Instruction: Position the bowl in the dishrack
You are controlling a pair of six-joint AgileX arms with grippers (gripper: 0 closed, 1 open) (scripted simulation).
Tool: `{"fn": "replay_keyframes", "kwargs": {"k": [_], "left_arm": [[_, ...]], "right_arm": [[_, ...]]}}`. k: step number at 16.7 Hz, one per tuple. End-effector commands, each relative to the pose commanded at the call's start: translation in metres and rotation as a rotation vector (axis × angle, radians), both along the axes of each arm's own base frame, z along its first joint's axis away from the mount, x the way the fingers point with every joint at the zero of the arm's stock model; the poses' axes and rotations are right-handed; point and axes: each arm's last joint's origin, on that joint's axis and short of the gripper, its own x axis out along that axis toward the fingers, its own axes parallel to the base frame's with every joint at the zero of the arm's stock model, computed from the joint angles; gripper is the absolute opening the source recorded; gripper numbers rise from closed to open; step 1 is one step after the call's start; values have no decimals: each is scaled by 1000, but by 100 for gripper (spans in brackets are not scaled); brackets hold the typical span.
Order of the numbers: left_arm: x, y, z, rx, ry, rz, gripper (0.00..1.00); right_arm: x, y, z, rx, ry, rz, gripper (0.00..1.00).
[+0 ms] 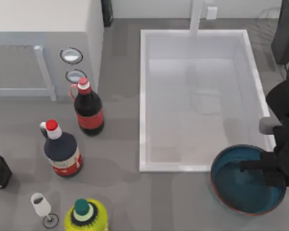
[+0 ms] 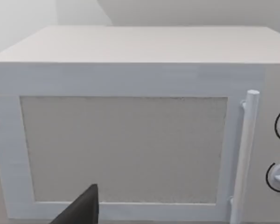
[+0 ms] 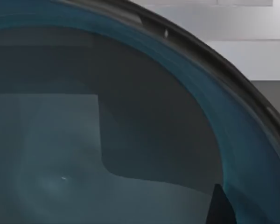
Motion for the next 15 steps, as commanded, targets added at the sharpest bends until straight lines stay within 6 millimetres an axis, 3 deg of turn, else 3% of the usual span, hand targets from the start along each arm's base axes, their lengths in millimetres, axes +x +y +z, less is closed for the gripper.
{"fn": "replay_keyframes", "kwargs": {"k": [9,12,15], "left_arm": [[0,0,0,0,0,0,100],[0,0,0,0,0,0,100],[0,0,0,0,0,0,100]], "right_arm": [[4,2,9,2,-1,-1,0],[17,7,40,4,-5,-7,0],[23,9,89,-5,17,-10,0]]}}
